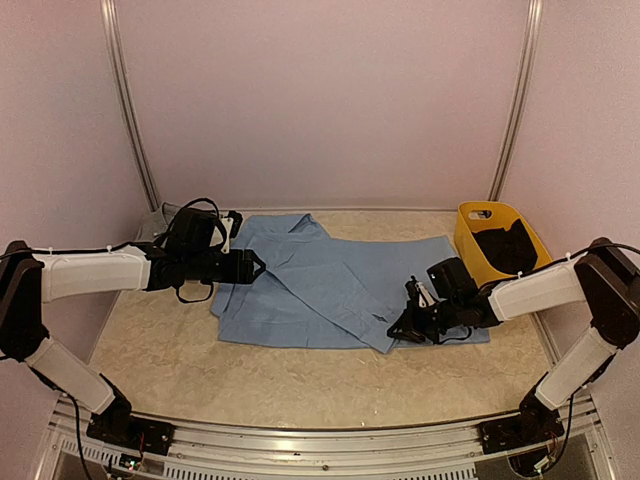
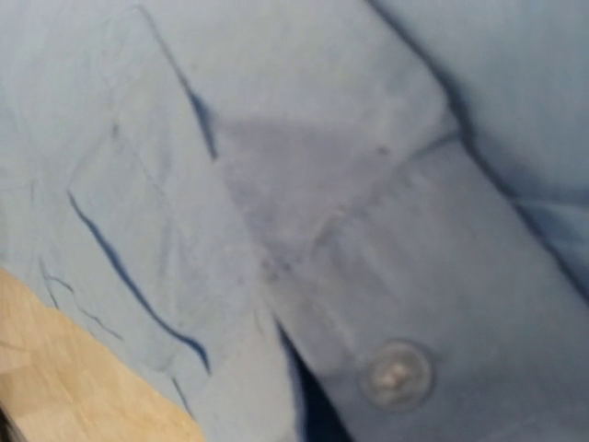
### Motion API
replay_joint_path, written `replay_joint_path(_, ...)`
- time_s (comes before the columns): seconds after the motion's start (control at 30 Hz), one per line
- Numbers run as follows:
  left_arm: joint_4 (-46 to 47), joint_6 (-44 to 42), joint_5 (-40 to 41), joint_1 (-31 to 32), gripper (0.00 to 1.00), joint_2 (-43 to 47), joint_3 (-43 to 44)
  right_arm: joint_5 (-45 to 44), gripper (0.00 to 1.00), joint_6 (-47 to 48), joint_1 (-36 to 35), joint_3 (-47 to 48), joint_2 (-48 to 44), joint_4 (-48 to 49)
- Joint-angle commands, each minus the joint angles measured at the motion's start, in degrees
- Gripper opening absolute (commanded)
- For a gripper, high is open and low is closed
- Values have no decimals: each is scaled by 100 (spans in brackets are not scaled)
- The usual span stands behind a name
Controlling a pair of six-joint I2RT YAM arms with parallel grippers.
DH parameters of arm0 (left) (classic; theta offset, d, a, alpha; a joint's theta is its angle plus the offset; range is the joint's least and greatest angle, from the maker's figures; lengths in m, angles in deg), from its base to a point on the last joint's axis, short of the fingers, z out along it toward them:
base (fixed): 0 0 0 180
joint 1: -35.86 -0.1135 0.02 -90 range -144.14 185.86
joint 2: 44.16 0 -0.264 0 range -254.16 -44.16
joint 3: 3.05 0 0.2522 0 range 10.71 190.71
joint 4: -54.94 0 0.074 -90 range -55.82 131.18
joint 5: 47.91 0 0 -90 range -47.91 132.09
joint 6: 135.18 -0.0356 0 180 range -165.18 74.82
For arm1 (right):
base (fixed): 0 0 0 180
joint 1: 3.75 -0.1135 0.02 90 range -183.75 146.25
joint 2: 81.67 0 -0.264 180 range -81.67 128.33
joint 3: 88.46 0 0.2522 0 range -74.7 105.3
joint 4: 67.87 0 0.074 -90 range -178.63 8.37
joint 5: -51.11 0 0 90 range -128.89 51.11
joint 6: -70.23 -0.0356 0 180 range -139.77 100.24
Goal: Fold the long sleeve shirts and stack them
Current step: Fold the flattened shirt at the center of the board.
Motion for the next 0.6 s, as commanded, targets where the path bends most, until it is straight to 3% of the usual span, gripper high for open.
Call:
replay_joint_path(0.0,-17,-70,31,34,71,-12,174,-240,0,93,-44,72,-153,-97)
replay_joint_path(0.13,-34,-74,52,33,71,17,170,-732,0,627,-16,671,-455,-1303)
replay_joint_path(0.4,-85,-96,96,40,71,55,186,-814,0,1693,340,1490,-575,-3234)
replay_joint_path(0.57,-93,-105,111,37,71,47,205,-750,0,1910,383,1547,-602,-3608)
